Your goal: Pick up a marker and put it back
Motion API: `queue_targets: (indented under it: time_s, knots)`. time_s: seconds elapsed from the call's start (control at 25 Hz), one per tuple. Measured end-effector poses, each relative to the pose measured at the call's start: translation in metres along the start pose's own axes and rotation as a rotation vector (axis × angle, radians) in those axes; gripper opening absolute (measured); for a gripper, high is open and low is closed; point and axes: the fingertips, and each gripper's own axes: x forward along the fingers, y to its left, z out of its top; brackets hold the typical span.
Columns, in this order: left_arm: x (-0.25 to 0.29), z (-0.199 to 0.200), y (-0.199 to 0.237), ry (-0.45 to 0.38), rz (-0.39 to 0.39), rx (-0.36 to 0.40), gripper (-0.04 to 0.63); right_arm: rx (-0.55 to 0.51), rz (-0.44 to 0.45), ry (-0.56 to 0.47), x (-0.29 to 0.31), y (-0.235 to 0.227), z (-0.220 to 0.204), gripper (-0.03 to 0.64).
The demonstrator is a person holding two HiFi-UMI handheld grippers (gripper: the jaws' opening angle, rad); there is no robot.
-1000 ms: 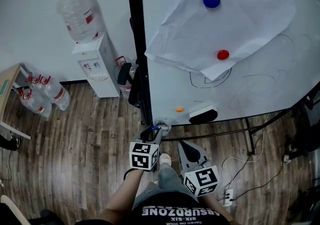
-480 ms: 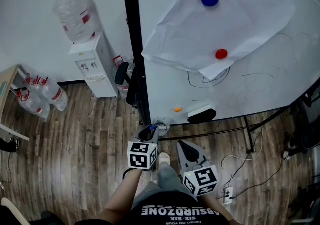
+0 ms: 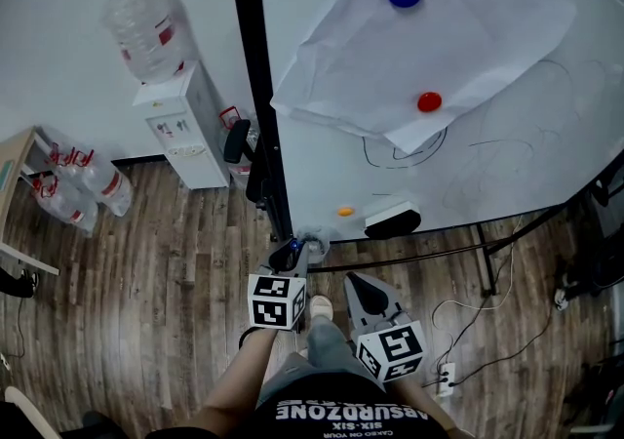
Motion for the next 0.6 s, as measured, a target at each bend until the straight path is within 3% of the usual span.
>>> queue_targets:
  time_s: [0.6]
  knots:
    - [-0.004, 0.012, -0.008, -0.037, -0.002, 0.019, 0.078, 0.001, -0.007, -0.019, -0.011, -0.004, 0.001, -0.003]
